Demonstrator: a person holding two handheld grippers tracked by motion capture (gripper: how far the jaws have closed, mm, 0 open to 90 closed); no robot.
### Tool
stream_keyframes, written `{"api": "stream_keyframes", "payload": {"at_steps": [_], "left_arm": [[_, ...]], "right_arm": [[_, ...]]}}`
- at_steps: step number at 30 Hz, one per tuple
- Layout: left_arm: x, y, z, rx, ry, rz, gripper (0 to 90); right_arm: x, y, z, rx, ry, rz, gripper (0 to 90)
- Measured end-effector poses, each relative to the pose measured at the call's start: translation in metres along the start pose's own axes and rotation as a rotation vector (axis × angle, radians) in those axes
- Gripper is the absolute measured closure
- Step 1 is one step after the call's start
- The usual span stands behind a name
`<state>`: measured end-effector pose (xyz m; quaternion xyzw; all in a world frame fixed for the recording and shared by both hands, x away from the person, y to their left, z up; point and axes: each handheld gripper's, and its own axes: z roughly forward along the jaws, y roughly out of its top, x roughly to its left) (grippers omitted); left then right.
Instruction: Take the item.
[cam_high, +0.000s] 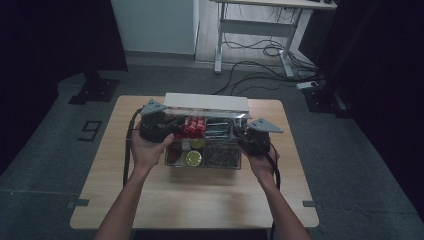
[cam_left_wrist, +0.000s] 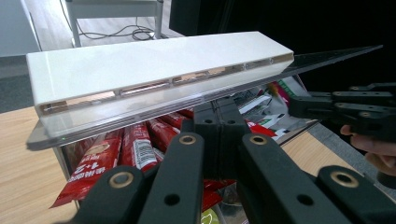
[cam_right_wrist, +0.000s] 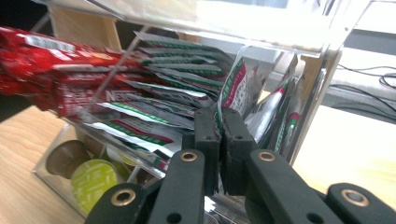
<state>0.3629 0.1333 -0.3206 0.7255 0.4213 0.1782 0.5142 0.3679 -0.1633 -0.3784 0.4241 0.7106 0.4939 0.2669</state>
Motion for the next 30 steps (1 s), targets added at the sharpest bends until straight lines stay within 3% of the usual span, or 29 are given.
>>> {"api": "stream_keyframes", "payload": {"at_steps": [11, 30], "left_arm": [[0.001, 0.002, 0.001, -0.006, 0.007, -0.006, 89.7], [0.001, 0.006, 0.002, -0.013, 0.013, -0.009, 89.7]], "right_arm": [[-0.002, -0.004, -0.022, -0.065, 0.042, 0.022, 87.1], [-0.013, -0.007, -0.049, -0.149, 0.055, 0.053, 87.2]]}}
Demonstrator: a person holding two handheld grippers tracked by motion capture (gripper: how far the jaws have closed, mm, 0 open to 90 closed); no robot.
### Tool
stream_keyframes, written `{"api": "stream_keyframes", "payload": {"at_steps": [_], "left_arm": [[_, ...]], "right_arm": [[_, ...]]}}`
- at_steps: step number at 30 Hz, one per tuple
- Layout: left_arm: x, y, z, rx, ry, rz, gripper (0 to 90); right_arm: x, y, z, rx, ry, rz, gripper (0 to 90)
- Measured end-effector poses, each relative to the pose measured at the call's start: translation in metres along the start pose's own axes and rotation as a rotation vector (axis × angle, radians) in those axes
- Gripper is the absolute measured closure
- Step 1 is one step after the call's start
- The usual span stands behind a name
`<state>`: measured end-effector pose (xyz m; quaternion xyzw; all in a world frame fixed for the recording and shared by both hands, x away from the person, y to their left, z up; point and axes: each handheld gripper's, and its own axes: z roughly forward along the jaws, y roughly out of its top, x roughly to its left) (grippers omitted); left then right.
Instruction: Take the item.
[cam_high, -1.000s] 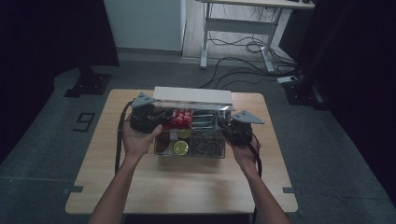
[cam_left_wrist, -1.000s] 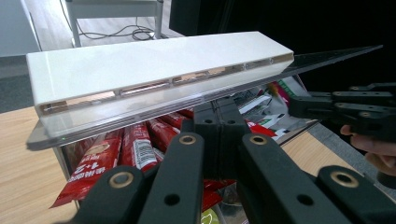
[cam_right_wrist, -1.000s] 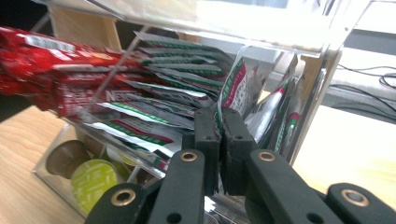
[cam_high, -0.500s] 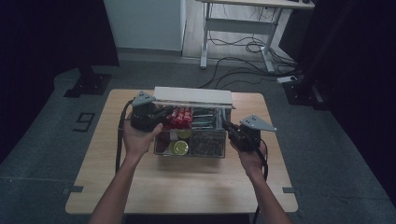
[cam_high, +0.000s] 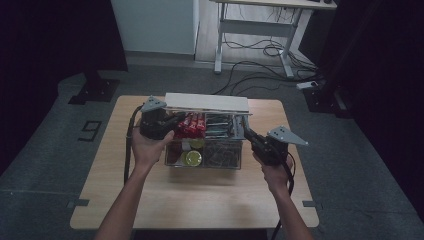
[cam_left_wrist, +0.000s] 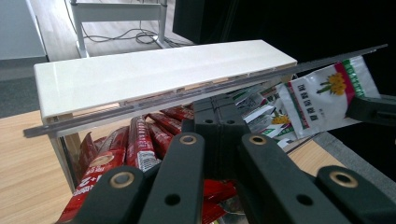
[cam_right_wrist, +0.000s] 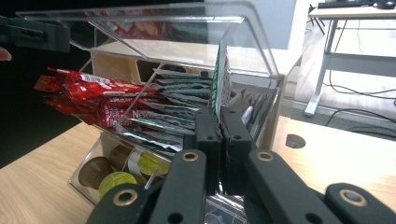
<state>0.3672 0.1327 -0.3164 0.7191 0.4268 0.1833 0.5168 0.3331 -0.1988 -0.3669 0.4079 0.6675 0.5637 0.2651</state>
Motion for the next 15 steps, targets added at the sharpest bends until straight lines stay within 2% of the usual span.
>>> {"api": "stream_keyframes", "payload": {"at_steps": [15], "left_arm": [[0.002, 0.001, 0.001, -0.002, -0.004, -0.012, 89.7]], "right_arm": [[-0.004, -0.001, -0.015, -0.036, -0.004, 0.001, 87.3]]}}
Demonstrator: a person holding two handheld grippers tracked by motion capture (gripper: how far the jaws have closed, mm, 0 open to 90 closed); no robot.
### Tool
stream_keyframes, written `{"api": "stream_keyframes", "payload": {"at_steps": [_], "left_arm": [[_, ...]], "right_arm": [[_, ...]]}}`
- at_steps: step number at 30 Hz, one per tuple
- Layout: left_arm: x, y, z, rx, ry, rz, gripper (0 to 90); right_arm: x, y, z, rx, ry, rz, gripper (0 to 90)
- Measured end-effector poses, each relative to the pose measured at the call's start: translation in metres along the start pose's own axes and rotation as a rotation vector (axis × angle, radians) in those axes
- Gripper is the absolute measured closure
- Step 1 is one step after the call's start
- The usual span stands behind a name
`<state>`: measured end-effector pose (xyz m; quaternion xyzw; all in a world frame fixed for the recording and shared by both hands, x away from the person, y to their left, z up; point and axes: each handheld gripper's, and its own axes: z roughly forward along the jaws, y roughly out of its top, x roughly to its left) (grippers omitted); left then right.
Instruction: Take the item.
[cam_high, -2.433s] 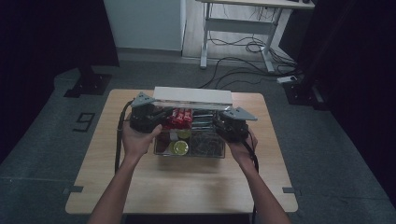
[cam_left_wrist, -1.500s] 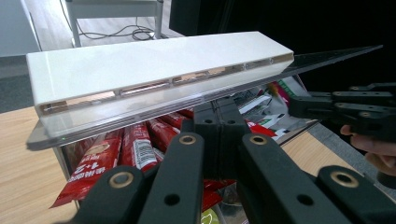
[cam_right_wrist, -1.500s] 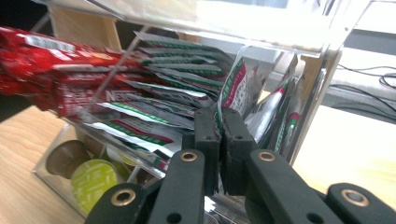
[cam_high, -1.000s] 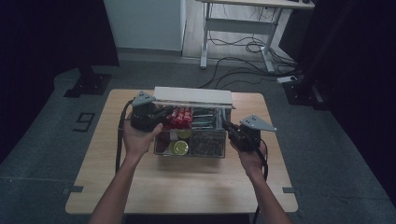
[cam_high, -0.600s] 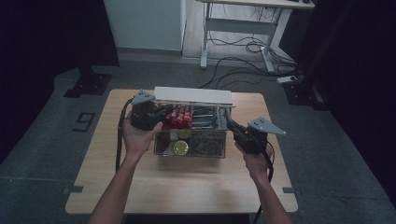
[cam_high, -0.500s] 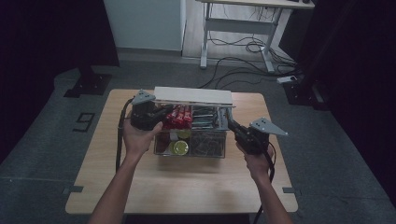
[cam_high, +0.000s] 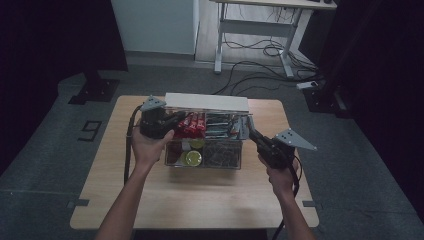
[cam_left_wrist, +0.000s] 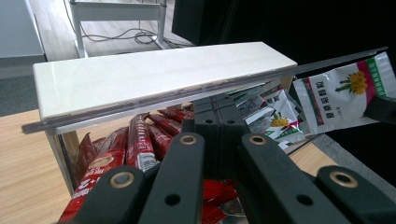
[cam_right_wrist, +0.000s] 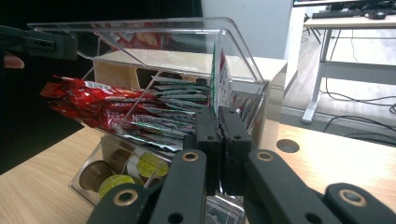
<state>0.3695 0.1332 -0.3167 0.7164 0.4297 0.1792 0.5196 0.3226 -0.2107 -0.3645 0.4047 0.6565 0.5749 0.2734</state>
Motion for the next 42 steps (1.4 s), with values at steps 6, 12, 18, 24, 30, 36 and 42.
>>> {"api": "stream_keyframes", "payload": {"at_steps": [6, 12, 18, 24, 30, 36, 42], "left_arm": [[0.0, 0.0, 0.0, -0.001, 0.001, 0.0, 89.7], [0.0, -0.001, 0.0, -0.002, 0.001, -0.001, 89.7], [0.0, -0.001, 0.0, -0.001, 0.002, -0.001, 89.6], [-0.001, -0.002, 0.0, -0.001, 0.001, 0.0, 89.5], [-0.001, -0.004, -0.001, 0.001, -0.002, 0.0, 89.5], [-0.002, -0.005, -0.001, 0.002, -0.003, 0.002, 89.4], [-0.004, -0.005, 0.0, 0.005, -0.008, 0.003, 89.3]], "right_arm": [[-0.006, 0.002, -0.008, -0.029, -0.007, 0.023, 87.4], [-0.015, 0.005, -0.017, -0.054, -0.027, 0.038, 87.4], [-0.02, 0.006, -0.025, -0.066, -0.04, 0.041, 87.4], [-0.027, 0.003, -0.03, -0.063, -0.054, 0.047, 87.4], [-0.037, -0.012, -0.033, -0.047, -0.07, 0.066, 87.4], [-0.047, -0.027, -0.035, -0.032, -0.078, 0.099, 87.4], [-0.055, -0.04, -0.036, -0.006, -0.101, 0.104, 87.4]]}}
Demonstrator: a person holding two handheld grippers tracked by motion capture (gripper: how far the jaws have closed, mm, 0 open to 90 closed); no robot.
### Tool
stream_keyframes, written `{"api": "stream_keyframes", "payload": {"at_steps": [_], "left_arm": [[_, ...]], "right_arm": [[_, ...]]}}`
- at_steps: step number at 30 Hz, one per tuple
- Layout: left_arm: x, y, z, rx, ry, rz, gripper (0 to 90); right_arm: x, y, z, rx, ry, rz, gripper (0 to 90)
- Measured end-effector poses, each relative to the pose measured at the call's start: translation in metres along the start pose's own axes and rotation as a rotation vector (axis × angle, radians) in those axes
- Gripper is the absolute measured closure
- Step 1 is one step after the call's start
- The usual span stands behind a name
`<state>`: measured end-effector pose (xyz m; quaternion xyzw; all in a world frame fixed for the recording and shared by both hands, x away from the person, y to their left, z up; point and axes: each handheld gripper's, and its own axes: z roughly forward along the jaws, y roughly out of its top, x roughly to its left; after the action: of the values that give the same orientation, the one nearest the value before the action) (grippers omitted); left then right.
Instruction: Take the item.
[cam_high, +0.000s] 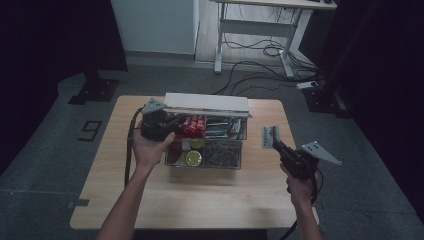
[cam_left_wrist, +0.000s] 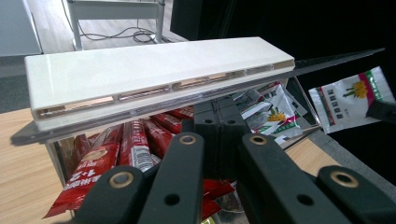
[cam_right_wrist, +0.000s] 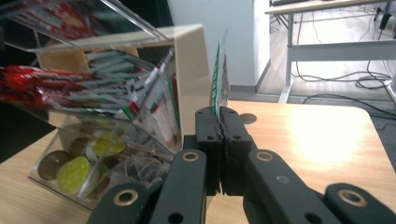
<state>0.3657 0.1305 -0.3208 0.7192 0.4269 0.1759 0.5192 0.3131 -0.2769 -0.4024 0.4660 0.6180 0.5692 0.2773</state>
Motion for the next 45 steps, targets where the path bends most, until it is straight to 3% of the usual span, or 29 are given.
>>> {"api": "stream_keyframes", "payload": {"at_steps": [10, 33, 45], "left_arm": [[-0.001, 0.0, 0.001, 0.003, -0.001, 0.0, 89.3], [-0.001, -0.001, 0.001, 0.007, 0.0, 0.001, 89.1], [-0.002, -0.001, 0.002, 0.006, 0.0, 0.003, 89.2]], "right_arm": [[-0.008, -0.018, 0.006, 0.037, -0.023, 0.008, 87.4], [-0.014, -0.052, 0.019, 0.099, -0.02, 0.053, 87.4], [-0.017, -0.065, 0.022, 0.141, -0.033, 0.051, 87.3]]}}
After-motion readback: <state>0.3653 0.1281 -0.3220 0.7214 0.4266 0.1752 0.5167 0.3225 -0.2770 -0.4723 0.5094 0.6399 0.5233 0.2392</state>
